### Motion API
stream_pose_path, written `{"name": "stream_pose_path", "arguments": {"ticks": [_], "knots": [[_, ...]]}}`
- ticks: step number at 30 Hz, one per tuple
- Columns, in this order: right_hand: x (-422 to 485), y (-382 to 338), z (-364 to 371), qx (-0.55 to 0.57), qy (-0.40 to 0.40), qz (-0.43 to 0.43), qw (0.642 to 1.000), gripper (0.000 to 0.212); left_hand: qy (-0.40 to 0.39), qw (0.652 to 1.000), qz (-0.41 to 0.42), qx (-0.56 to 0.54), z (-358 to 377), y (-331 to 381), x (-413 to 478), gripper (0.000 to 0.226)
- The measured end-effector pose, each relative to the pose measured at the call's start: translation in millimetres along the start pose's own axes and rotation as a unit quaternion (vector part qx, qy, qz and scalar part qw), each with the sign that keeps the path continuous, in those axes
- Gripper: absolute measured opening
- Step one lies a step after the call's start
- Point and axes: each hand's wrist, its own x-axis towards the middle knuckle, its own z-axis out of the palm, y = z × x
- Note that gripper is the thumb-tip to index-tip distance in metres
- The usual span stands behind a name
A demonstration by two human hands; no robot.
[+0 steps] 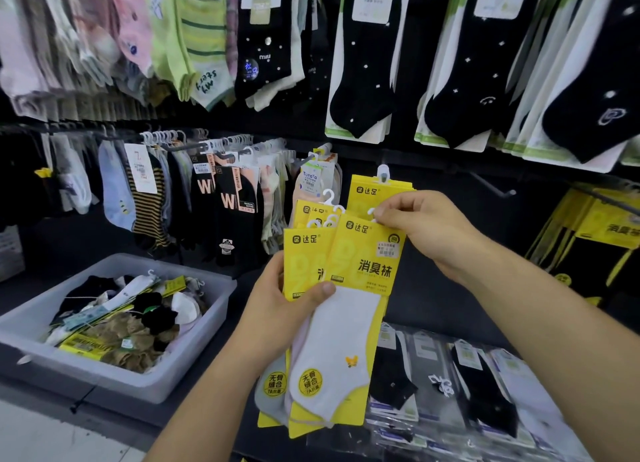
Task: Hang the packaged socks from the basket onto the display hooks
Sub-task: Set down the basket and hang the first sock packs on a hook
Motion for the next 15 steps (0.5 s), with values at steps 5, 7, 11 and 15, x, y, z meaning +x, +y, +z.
{"name": "stream_pose_path", "arguments": {"ticks": [5, 7, 11, 15], "knots": [[9, -11, -12, -0.095, 0.146, -0.060, 0.983, 0.016, 0.040, 0.999, -0.004, 0.012, -2, -3, 3, 0.050], [15, -17, -16, -0.121, 0.159, -0.085, 0.976, 0.016, 0.051, 0.998, -0.006, 0.030, -5, -4, 4, 0.044], [24, -21, -10, -0.153, 0.154, -0.117, 0.969, 0.022, 0.053, 0.997, -0.014, 0.054, -13, -3, 6, 0.042], [29, -17, -7, -0.186, 0.159, -0.124, 0.962, 0.024, 0.066, 0.996, -0.012, 0.063, -22, 0, 7, 0.040]]}}
